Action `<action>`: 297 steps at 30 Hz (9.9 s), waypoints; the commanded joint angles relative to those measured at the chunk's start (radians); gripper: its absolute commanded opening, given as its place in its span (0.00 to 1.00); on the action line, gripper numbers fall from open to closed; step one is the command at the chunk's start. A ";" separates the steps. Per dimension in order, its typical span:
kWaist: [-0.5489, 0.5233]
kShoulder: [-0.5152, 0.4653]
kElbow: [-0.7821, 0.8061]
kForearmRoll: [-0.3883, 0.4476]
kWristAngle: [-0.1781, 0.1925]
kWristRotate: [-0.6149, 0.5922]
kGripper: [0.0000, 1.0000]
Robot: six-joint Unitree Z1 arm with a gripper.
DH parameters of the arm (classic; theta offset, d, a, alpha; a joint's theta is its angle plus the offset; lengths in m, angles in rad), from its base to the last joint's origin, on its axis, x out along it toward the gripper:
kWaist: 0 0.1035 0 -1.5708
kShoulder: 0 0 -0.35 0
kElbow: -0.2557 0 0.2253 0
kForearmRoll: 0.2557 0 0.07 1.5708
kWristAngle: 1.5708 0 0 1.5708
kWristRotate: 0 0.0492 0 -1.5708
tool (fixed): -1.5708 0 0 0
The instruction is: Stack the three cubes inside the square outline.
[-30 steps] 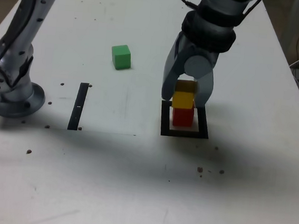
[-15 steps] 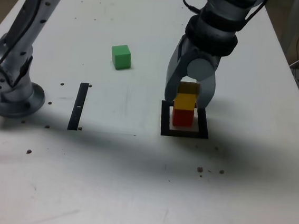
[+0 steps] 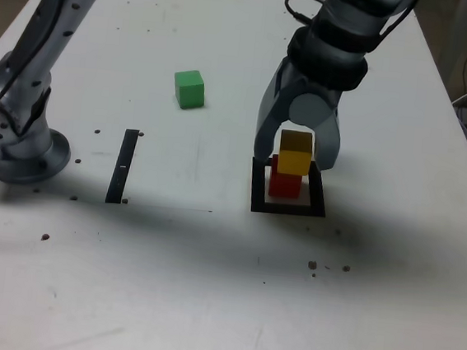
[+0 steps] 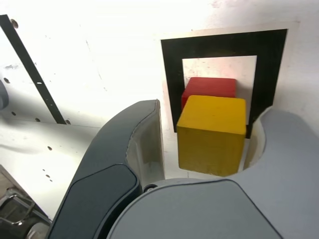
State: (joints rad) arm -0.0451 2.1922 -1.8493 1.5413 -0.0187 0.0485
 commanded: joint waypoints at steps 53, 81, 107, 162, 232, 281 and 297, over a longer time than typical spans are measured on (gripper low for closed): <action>0.522 -0.343 0.557 -0.167 0.176 0.113 0.99; 0.665 -0.149 0.557 -0.297 0.089 0.248 0.66; 0.649 -0.163 0.541 -0.302 0.102 0.260 0.31; 0.053 -0.182 -0.005 0.082 0.007 0.077 0.31; -0.002 -0.095 -0.056 0.072 0.016 0.083 0.96; 0.091 -0.662 0.856 -0.272 0.100 0.010 1.00; 0.093 -0.657 1.110 -0.503 0.066 0.005 1.00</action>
State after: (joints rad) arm 0.0456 1.5317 -0.7448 1.0489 0.0489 0.0554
